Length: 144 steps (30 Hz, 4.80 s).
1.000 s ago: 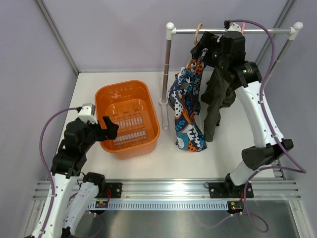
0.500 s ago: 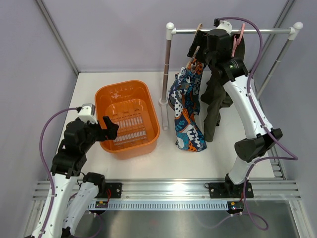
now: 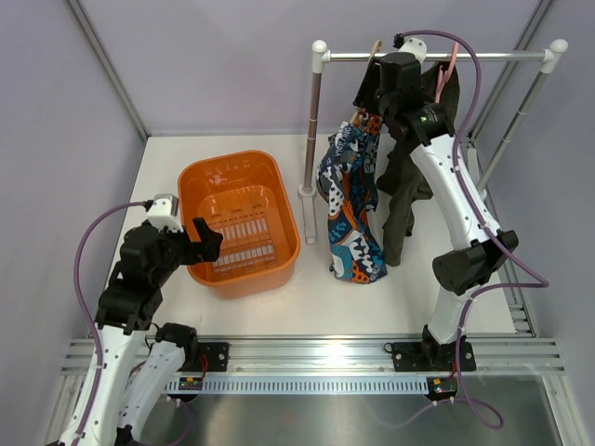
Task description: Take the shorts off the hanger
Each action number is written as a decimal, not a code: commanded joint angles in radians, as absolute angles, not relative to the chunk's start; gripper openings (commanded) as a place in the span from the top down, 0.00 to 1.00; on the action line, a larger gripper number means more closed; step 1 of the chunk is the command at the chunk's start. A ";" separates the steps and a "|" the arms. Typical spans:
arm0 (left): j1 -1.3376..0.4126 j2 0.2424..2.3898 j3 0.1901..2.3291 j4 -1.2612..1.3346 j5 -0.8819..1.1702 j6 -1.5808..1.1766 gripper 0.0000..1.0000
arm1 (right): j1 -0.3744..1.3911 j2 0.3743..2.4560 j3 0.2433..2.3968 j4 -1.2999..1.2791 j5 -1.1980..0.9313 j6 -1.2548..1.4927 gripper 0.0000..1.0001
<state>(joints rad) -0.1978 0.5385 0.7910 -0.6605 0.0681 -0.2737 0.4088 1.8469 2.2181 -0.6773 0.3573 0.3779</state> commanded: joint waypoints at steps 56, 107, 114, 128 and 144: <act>-0.193 0.558 0.804 -0.595 0.138 -0.267 0.01 | 0.439 1.447 2.004 -0.758 0.241 0.258 1.00; -0.902 1.658 1.784 -0.445 -0.295 -0.442 0.35 | 0.767 1.160 1.672 -0.830 0.383 0.370 1.00; -0.900 1.678 1.785 -0.423 -0.302 -0.434 0.38 | 0.772 1.166 1.695 -0.838 0.364 0.373 1.00; -0.874 1.721 1.850 -0.426 -0.321 -0.408 1.00 | 0.785 1.164 1.713 -0.874 0.368 0.371 1.00; -0.706 1.854 1.968 -0.456 -0.302 -0.396 1.00 | 0.810 1.097 1.701 -0.902 0.314 0.380 1.00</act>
